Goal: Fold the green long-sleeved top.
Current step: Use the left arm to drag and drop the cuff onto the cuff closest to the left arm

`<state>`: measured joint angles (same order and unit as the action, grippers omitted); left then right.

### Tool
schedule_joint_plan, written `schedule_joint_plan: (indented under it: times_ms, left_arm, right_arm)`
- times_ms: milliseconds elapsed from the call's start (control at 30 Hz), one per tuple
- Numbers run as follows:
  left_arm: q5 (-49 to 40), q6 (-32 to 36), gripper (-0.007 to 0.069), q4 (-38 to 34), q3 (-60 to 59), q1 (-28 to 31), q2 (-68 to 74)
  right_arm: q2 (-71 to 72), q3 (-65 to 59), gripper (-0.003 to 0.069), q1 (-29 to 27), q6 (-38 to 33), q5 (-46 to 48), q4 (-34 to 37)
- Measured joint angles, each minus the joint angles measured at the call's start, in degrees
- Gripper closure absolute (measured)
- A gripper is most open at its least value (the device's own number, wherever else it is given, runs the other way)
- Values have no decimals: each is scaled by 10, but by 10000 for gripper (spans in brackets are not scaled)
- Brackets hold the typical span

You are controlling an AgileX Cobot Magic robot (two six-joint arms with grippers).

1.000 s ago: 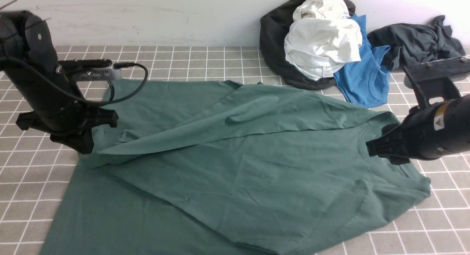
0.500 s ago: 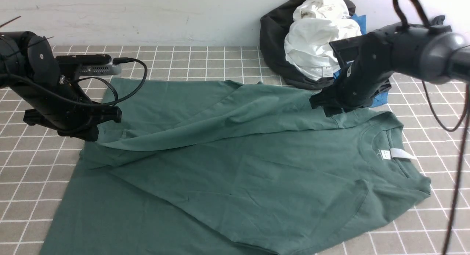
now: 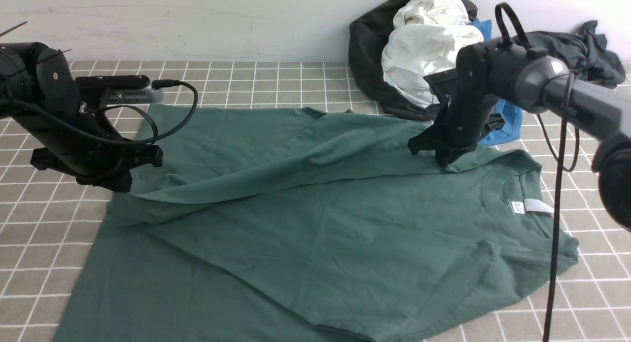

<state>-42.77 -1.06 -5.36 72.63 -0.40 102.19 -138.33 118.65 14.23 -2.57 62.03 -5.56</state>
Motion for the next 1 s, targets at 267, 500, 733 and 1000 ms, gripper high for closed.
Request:
schedule_joint_plan:
  times_ms: [267,500,733,1000]
  left_arm:
    - [12,2,628,19,0,0,-45]
    - [-89,27,603,19,0,0,-43]
    - [-101,49,392,22,0,0,-37]
    - [-158,57,186,-1,-36,-13,-124]
  right_arm:
    - [62,-1,659,-26,-29,55,4]
    - [63,-1,661,-35,-77,85,67]
    - [53,-1,624,-35,-83,86,75]
    - [131,-15,510,-35,-74,89,98]
